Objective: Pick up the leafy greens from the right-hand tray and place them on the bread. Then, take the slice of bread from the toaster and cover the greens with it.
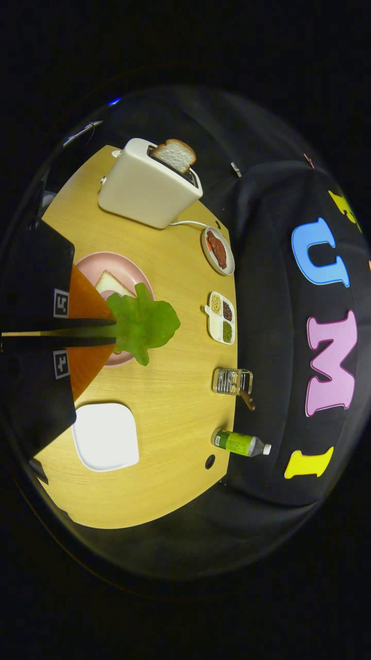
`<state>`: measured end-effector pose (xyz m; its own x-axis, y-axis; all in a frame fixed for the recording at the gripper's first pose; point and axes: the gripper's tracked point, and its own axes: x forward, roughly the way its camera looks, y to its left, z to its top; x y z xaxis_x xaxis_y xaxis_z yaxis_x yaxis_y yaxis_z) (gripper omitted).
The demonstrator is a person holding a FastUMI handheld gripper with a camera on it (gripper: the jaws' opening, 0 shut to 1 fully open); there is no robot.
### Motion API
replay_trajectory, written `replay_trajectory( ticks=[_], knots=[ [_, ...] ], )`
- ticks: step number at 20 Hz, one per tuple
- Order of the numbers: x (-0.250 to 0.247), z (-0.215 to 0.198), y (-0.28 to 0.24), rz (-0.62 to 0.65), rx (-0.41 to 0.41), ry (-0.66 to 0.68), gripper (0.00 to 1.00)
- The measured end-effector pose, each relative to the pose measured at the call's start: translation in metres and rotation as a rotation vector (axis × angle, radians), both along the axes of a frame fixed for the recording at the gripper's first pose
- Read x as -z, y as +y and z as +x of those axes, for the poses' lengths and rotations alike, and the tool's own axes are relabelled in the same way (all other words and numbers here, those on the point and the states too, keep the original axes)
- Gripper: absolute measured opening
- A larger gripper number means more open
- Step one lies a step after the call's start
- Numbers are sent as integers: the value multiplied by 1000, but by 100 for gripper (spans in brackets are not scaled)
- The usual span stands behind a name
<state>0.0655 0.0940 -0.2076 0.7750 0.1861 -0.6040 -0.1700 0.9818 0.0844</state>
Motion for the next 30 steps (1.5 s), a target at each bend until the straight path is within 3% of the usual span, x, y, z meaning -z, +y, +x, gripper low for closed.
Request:
replay_trajectory(
  ticks=[9, 14, 17, 18, 24, 25, 26, 27, 30],
  knots=[
    [40, 14, 32, -54, -57, 60, 9],
    [63, 18, 33, -113, -71, 96, 14],
    [71, 20, 30, -138, -58, 100, 22],
    [72, 20, 29, -143, -52, 103, 33],
    [65, 19, 27, -136, -16, 99, 61],
    [58, 18, 31, -122, -16, 86, 69],
    [48, 20, 34, -115, -16, 62, 92],
    [36, 21, 41, -103, -25, 36, 99],
    [-1, 22, 63, -87, -63, -53, 100]
  ],
)
